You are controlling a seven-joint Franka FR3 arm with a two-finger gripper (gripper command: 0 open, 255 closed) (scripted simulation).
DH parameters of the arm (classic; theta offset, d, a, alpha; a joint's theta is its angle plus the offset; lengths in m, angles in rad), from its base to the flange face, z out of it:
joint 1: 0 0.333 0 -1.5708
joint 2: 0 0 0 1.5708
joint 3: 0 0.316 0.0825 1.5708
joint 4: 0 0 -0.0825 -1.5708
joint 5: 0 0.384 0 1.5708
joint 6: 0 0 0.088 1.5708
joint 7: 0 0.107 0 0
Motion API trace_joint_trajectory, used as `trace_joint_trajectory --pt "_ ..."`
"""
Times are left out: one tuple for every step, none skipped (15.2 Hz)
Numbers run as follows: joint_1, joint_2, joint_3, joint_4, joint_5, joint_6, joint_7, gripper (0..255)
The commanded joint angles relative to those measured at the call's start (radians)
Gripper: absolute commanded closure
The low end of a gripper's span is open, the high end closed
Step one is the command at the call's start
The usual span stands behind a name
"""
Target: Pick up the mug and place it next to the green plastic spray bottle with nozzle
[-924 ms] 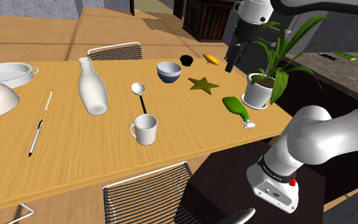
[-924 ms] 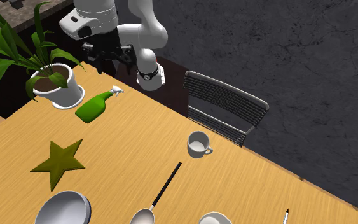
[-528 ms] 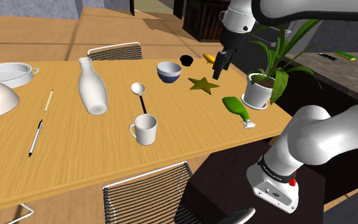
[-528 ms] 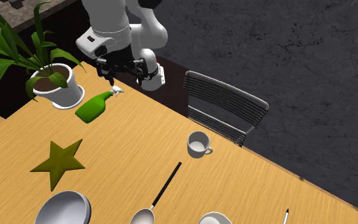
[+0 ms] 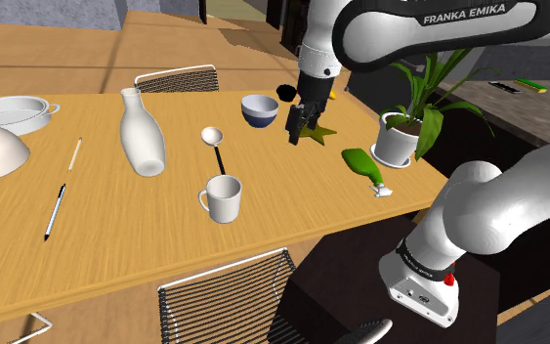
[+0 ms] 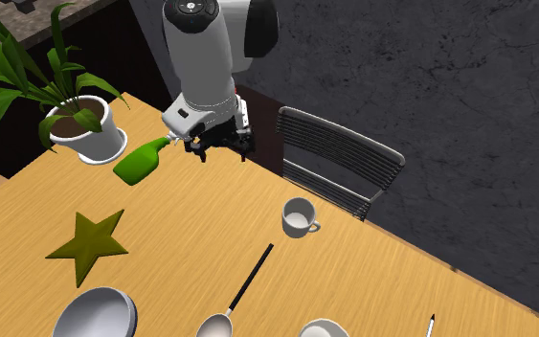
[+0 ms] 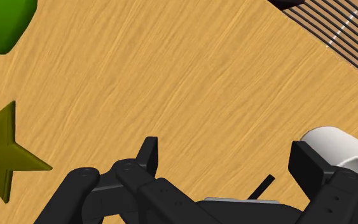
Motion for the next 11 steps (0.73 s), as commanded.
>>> trace_joint_trajectory --pt "0.009 0.066 0.023 0.026 0.014 0.034 0.031 0" --pt "0.014 0.098 0.034 0.037 0.020 0.052 0.046 0" --pt "0.018 0.131 0.045 0.049 0.024 0.070 0.060 0" --pt "0.022 0.164 0.055 0.062 0.029 0.087 0.075 0" --pt "0.027 0.197 0.066 0.077 0.032 0.103 0.090 0" --pt "0.031 0.231 0.076 0.092 0.034 0.119 0.105 0" --pt "0.035 0.266 0.085 0.109 0.036 0.134 0.120 0" --pt "0.040 0.301 0.095 0.127 0.036 0.148 0.135 0" --pt "0.044 0.336 0.104 0.146 0.036 0.162 0.150 0" --pt "0.048 0.371 0.112 0.167 0.035 0.174 0.165 0" --pt "0.053 0.407 0.120 0.188 0.033 0.186 0.180 0"
